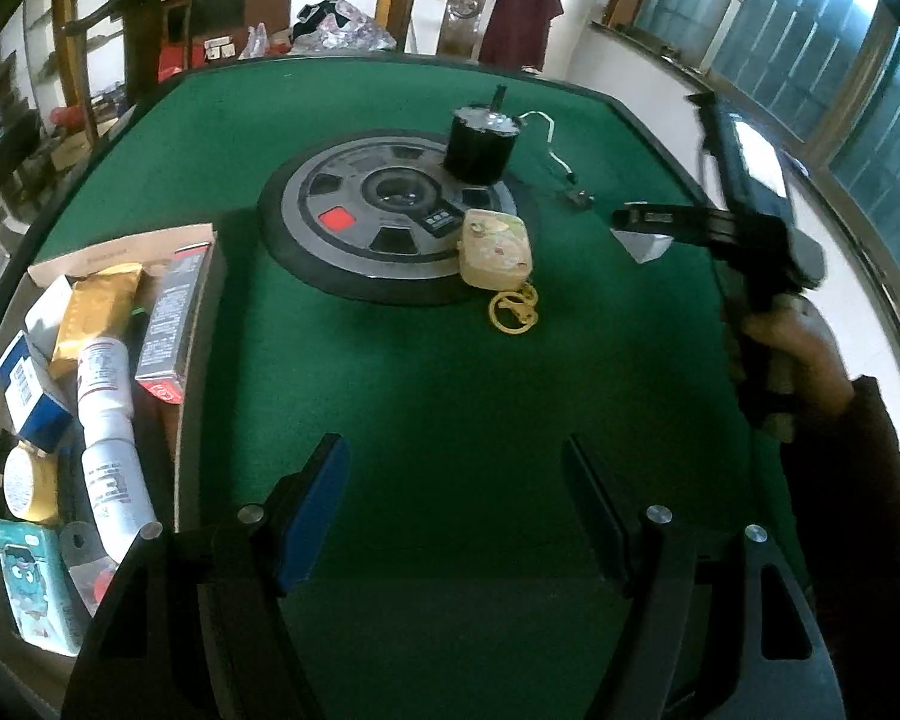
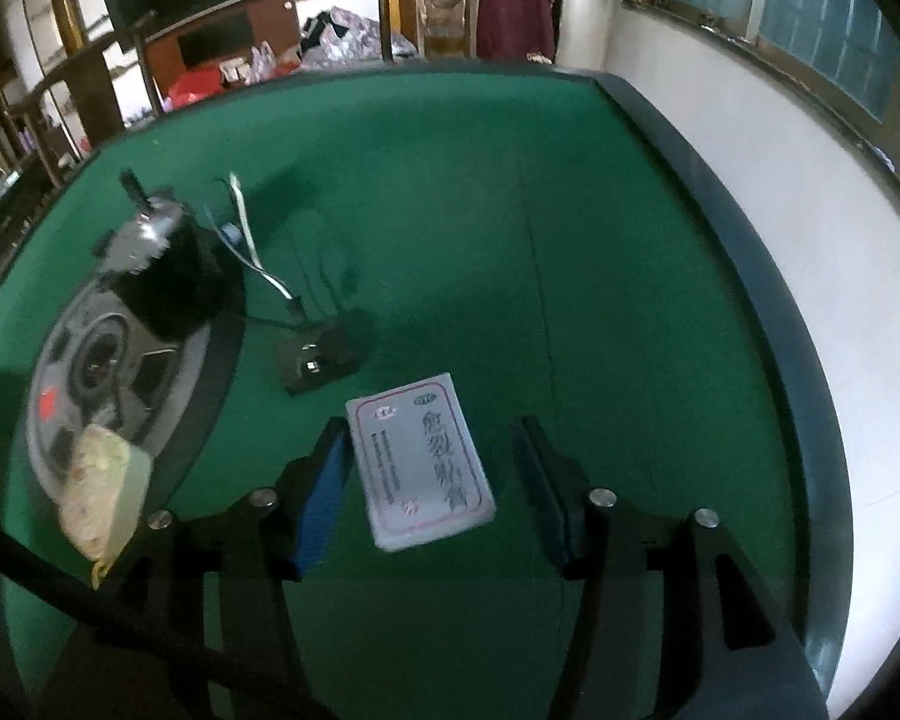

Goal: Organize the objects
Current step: 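Grasp the white medicine box with the right gripper while the left grasps the yellow cartoon card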

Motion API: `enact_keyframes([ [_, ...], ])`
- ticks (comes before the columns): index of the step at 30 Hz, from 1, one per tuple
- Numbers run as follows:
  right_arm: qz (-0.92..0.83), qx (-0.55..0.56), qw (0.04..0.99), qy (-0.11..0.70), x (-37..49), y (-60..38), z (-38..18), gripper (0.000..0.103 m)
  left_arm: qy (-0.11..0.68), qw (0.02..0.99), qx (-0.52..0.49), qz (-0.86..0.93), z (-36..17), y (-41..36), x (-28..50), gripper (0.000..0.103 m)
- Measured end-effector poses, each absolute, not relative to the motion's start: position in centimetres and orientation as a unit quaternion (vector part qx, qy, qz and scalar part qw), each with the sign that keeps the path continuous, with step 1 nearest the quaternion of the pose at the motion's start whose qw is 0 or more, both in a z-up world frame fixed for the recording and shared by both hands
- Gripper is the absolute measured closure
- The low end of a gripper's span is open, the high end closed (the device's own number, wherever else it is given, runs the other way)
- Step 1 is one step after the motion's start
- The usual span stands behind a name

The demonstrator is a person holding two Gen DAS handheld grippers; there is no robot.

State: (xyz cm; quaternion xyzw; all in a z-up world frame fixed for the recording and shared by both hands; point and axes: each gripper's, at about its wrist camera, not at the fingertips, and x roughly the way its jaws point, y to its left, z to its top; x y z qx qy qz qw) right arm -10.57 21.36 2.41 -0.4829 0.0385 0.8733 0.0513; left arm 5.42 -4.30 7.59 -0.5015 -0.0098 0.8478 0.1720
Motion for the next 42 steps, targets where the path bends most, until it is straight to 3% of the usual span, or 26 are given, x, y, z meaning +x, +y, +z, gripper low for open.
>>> enact_keyframes([
  [1, 0.873, -0.483, 0.053, 0.039, -10.6, 21.5, 2.2, 0.050, -0.008, 0.173, -0.500, 0.849, 7.6, -4.1, 5.4, 0.036],
  [3, 0.873, -0.483, 0.052, 0.048, -10.5, 21.9, 2.0, 0.072, -0.002, 0.177, -0.494, 0.851, 7.8, -3.7, 5.5, 0.036],
  [11, 0.868, -0.474, 0.009, 0.152, -4.7, 22.7, 2.8, 0.072, -0.002, 0.183, -0.481, 0.857, 7.4, -1.7, 2.3, 0.036],
  [20, 0.862, -0.450, -0.027, 0.233, -0.5, 22.8, 1.4, 0.072, 0.040, 0.128, -0.451, 0.882, 4.8, 2.8, -3.8, 0.036],
  [27, 0.864, -0.442, -0.029, 0.237, -0.8, 22.5, 1.6, 0.072, 0.115, 0.110, -0.446, 0.881, 2.3, 6.2, -6.6, 0.036],
  [32, 0.868, -0.439, -0.026, 0.232, -0.9, 22.4, 1.8, 0.072, 0.128, 0.115, -0.429, 0.887, 1.5, 6.3, -6.2, 0.036],
  [33, 0.869, -0.437, -0.024, 0.231, -0.9, 22.4, 1.8, 0.072, 0.132, 0.119, -0.427, 0.886, 1.6, 6.3, -6.2, 0.042],
  [34, 0.871, -0.435, -0.021, 0.229, -0.8, 22.4, 1.9, 0.072, 0.130, 0.123, -0.426, 0.887, 1.6, 6.1, -6.1, 0.062],
  [42, 0.883, -0.422, -0.016, 0.206, -0.6, 21.8, 2.3, 0.072, 0.067, 0.143, -0.426, 0.891, 4.0, 3.2, -4.8, 0.062],
])
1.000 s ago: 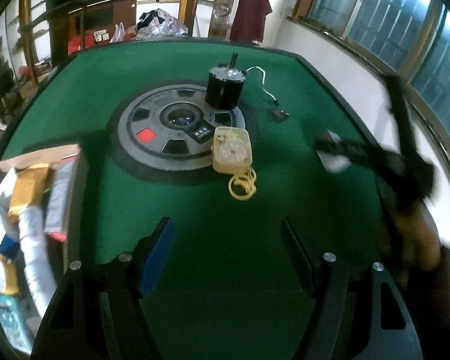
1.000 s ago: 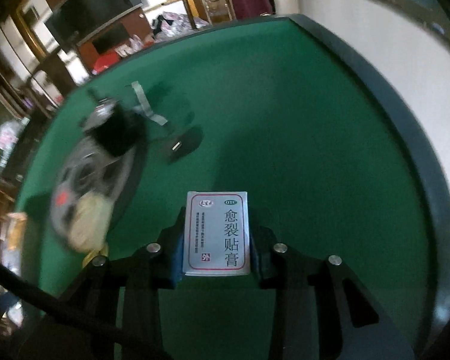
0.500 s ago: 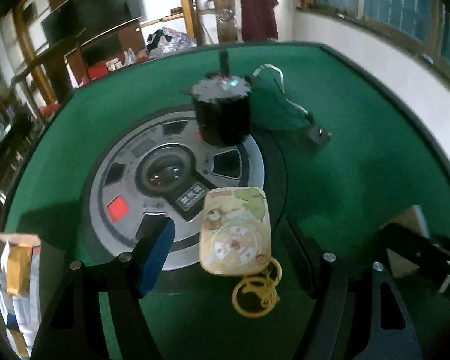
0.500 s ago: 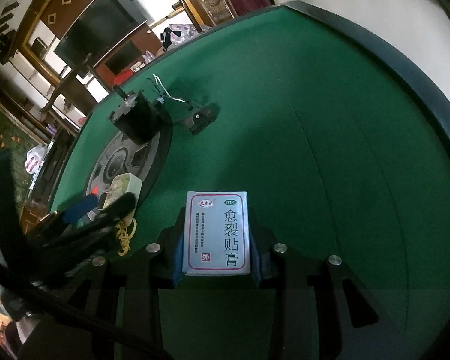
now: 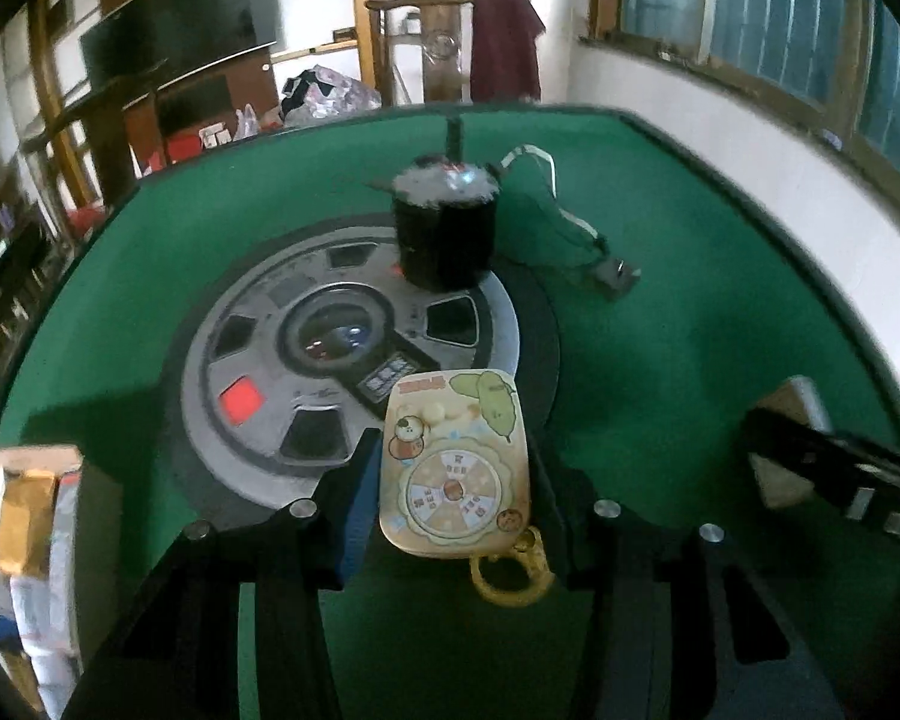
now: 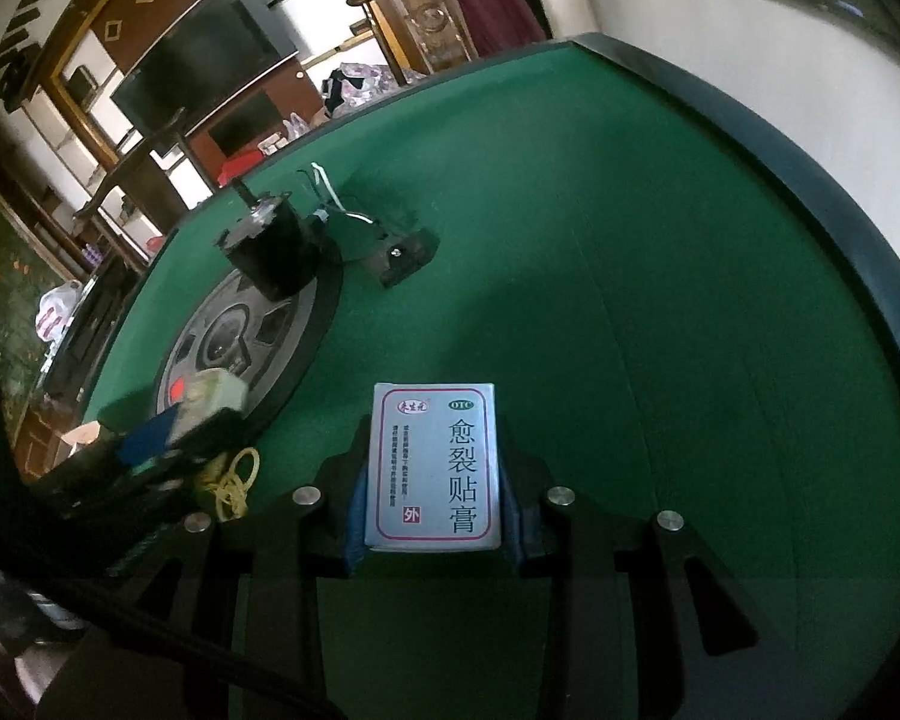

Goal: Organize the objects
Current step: 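Carry the medicine box and yellow card into the cardboard box and release both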

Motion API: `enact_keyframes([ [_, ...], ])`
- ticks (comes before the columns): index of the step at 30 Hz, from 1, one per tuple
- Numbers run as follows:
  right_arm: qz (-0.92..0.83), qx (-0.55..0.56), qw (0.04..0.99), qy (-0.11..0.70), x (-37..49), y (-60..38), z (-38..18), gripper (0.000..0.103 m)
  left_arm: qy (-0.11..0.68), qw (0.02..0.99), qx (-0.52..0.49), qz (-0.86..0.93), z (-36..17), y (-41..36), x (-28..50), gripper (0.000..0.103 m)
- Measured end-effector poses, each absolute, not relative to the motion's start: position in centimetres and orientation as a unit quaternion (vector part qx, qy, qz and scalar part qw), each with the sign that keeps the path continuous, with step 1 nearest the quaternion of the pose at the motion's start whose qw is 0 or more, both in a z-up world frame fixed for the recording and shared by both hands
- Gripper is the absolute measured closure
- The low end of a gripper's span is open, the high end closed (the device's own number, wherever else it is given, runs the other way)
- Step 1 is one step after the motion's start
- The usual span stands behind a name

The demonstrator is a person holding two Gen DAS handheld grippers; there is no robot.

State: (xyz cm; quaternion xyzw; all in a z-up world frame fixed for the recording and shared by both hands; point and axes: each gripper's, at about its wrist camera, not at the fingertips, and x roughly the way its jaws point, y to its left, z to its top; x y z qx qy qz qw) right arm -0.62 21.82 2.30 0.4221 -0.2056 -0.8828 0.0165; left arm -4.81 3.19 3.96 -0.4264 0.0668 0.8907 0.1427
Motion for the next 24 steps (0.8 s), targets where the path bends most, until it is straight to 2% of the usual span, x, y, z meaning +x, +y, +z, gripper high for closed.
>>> enact_keyframes([
  [9, -0.884, 0.416, 0.037, -0.207, -0.6, 20.7, 2.8, 0.072, -0.066, 0.154, -0.372, 0.913, 10.4, -6.5, 1.4, 0.062],
  [17, -0.887, 0.404, 0.119, -0.190, 1.6, 13.4, 6.9, 0.072, -0.112, 0.116, -0.338, 0.927, 13.2, -16.3, 6.2, 0.062],
  [24, -0.876, 0.398, 0.221, -0.157, 3.3, 3.6, 10.2, 0.072, -0.131, 0.057, -0.337, 0.930, 12.0, -22.8, 8.6, 0.062],
])
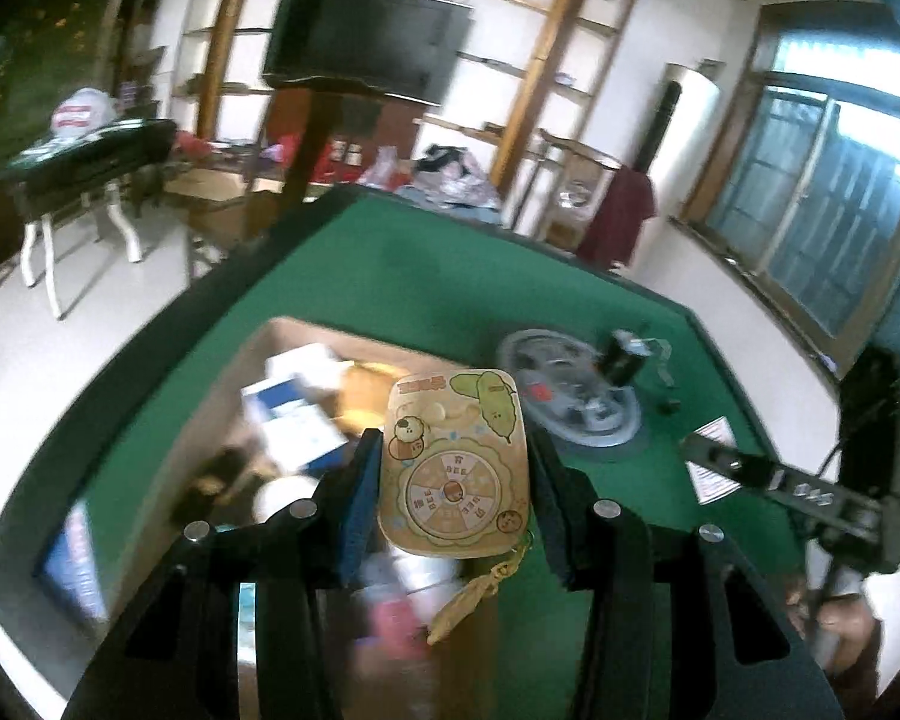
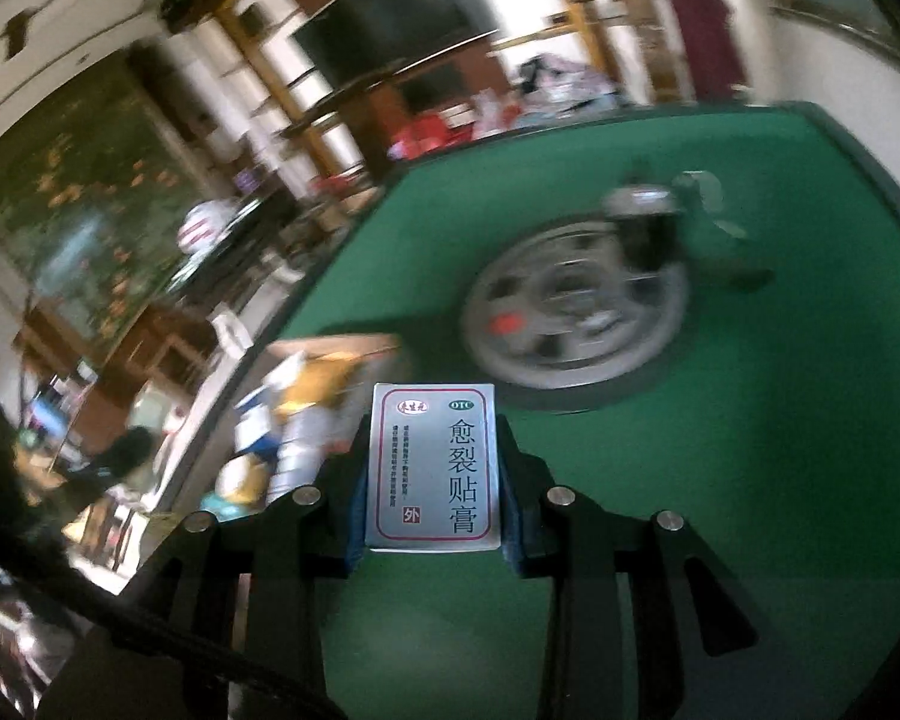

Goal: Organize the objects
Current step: 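Carry the medicine box and yellow card into the cardboard box and release both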

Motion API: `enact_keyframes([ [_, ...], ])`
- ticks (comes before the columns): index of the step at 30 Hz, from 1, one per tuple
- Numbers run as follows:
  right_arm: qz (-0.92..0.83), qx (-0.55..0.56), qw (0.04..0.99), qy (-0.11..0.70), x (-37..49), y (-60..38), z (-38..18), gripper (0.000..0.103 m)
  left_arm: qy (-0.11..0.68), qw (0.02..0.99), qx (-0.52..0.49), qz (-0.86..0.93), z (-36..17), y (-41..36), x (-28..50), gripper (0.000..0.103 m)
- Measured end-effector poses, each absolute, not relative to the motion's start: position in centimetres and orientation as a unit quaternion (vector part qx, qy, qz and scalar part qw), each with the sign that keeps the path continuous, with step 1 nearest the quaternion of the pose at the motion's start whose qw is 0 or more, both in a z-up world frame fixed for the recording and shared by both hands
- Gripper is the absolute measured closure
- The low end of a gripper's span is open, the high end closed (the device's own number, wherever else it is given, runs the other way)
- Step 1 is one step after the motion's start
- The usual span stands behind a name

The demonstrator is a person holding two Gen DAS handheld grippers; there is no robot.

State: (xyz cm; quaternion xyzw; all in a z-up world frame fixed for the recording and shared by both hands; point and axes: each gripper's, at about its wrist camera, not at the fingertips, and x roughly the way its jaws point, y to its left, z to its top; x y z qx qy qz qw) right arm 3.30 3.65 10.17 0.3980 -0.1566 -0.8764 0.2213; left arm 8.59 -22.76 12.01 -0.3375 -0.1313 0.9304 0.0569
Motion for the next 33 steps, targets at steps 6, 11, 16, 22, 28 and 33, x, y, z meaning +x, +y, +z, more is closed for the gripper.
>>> enact_keyframes([
  [6, -0.847, 0.438, 0.270, -0.134, 3.1, -3.6, 8.0, 0.071, -0.140, 0.049, -0.375, 0.915, 8.8, -24.9, 8.9, 0.062],
  [11, -0.836, 0.463, 0.278, -0.102, 2.6, -8.5, 5.9, 0.071, -0.147, 0.065, -0.408, 0.899, 6.1, -25.3, 10.0, 0.062],
  [16, -0.846, 0.463, 0.255, -0.061, 1.6, -10.9, 5.2, 0.071, -0.138, 0.085, -0.429, 0.889, 5.0, -25.5, 11.0, 0.062],
  [22, -0.854, 0.469, 0.224, -0.032, 0.5, -12.5, 4.8, 0.071, -0.121, 0.093, -0.440, 0.885, 3.9, -25.6, 11.5, 0.062],
  [28, -0.861, 0.472, 0.188, 0.002, -0.6, -13.6, 3.9, 0.071, -0.103, 0.075, -0.438, 0.890, 3.2, -25.8, 11.2, 0.061],
  [33, -0.871, 0.460, 0.169, 0.036, -0.7, -14.4, 4.2, 0.071, -0.092, 0.056, -0.427, 0.898, 2.9, -26.0, 11.2, 0.061],
])
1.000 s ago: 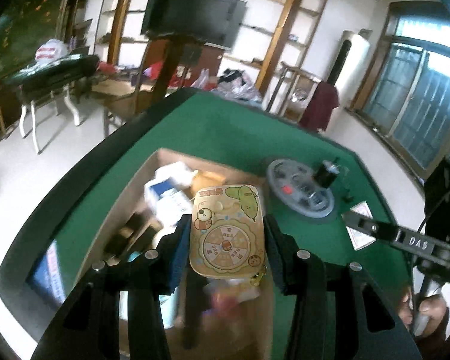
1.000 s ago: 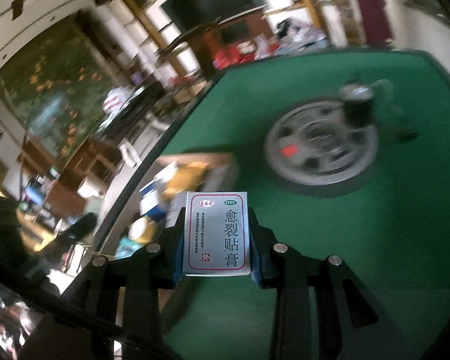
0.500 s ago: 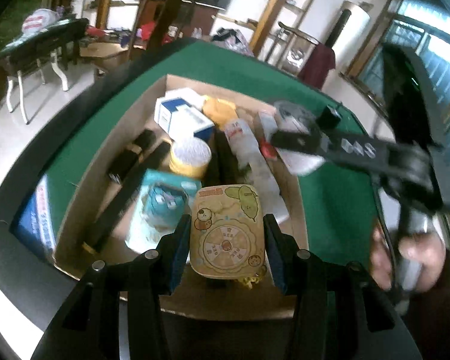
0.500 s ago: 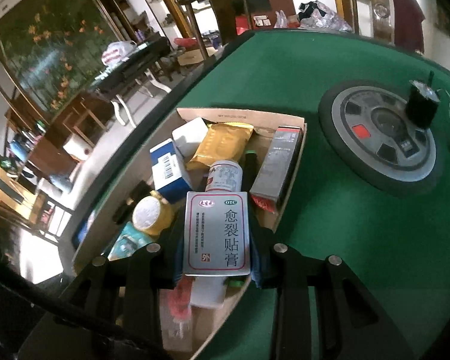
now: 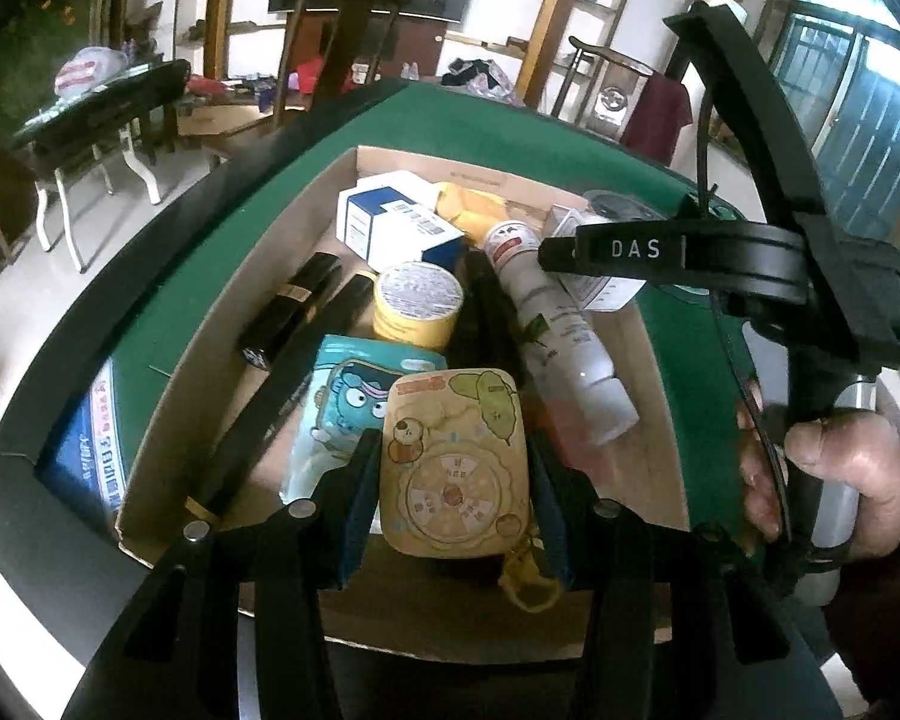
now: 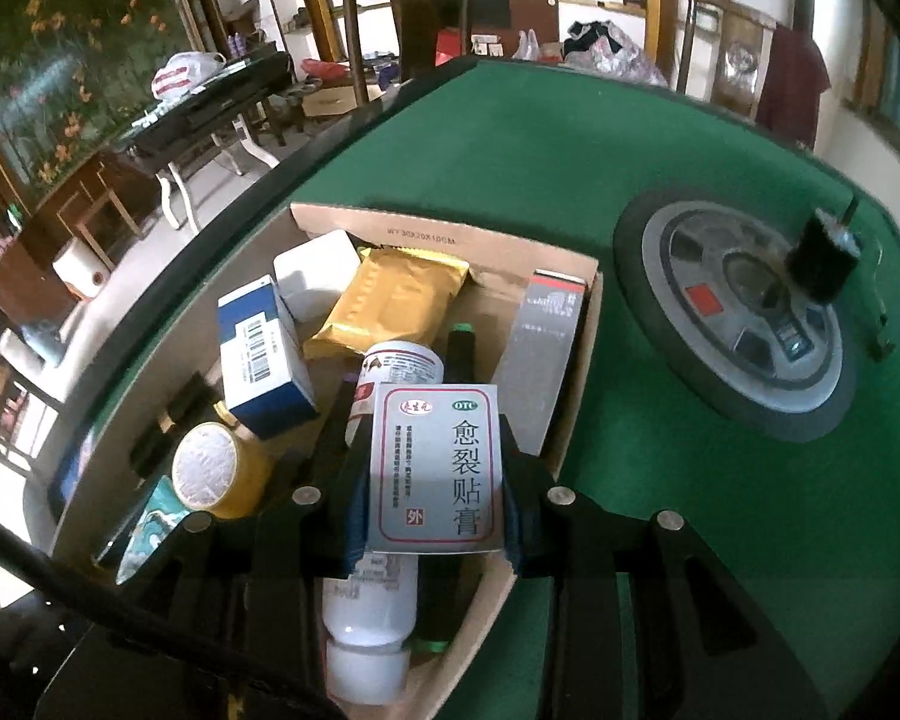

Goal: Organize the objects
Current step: 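Carry the medicine box and yellow card into the cardboard box and release both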

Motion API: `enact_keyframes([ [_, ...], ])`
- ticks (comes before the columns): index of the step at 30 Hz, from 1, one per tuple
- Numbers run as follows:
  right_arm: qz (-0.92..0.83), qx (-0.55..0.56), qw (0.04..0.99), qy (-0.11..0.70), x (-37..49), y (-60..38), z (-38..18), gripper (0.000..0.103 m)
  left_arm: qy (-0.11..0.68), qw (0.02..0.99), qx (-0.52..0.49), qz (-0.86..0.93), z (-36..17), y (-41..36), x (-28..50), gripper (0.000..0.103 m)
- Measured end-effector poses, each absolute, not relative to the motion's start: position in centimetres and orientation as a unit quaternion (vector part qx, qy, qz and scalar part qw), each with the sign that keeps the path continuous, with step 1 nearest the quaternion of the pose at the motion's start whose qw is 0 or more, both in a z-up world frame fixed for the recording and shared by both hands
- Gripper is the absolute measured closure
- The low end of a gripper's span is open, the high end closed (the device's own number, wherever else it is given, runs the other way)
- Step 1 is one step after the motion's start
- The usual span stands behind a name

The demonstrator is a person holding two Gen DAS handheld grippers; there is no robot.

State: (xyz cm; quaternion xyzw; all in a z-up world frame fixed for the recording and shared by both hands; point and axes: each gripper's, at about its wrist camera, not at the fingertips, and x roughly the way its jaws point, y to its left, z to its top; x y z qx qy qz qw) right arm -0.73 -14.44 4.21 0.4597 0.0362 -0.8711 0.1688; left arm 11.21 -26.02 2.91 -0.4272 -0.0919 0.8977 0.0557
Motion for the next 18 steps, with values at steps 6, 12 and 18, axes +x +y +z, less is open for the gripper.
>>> enact_keyframes([
  [6, -0.887, 0.432, 0.125, 0.104, -0.3, -15.7, 4.4, 0.071, -0.088, 0.048, -0.419, 0.903, 3.0, -26.3, 11.4, 0.060],
  [12, -0.886, 0.433, 0.113, 0.123, -1.2, -16.2, 4.4, 0.071, -0.086, 0.047, -0.410, 0.907, 3.3, -26.6, 11.8, 0.060],
  [18, -0.873, 0.450, 0.110, 0.149, -1.4, -17.4, 3.4, 0.067, -0.077, 0.038, -0.398, 0.913, 3.9, -26.6, 12.3, 0.060],
])
